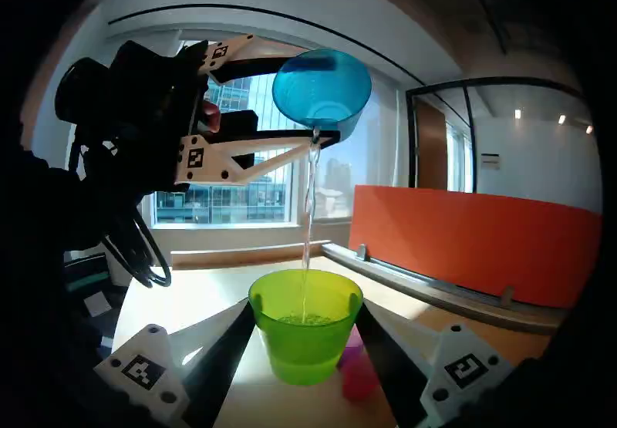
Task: Pour water
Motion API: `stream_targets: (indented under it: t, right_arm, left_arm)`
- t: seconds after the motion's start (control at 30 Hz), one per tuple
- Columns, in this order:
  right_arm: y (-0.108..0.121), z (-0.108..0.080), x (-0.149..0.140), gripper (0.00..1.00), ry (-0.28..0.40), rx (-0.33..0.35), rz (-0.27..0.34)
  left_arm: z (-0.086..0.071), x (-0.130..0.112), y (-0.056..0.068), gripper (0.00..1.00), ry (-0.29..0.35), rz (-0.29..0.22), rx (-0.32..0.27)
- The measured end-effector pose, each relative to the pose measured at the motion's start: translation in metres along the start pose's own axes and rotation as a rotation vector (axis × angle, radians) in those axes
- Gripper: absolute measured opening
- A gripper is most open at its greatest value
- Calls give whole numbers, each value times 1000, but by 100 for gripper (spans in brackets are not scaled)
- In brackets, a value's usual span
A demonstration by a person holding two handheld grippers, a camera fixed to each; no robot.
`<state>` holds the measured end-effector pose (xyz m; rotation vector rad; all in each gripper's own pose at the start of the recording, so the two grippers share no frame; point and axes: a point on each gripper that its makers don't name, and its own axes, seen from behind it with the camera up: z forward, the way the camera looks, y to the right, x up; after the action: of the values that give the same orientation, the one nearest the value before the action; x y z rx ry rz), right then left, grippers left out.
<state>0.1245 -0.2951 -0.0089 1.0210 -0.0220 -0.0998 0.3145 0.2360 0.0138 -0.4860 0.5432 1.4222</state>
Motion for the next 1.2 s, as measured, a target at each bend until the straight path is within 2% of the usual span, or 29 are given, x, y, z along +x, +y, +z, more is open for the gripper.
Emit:
stream_targets:
  t: [0.4, 0.7, 0.9, 1.2]
  right_arm:
    - [1, -1, 1, 89, 3, -1, 1]
    - [3, -2, 1, 90, 6, -5, 1]
    - [3, -3, 2, 90, 9, -5, 2]
    - [4, -3, 4, 89, 14, -8, 3]
  left_arm:
    - [-1, 2, 2, 85, -9, 55, 8]
    - [-4, 7, 7, 85, -3, 73, 11]
    - [-6, 12, 5, 85, 3, 91, 18]
    - [-1, 15, 0, 85, 10, 130, 22]
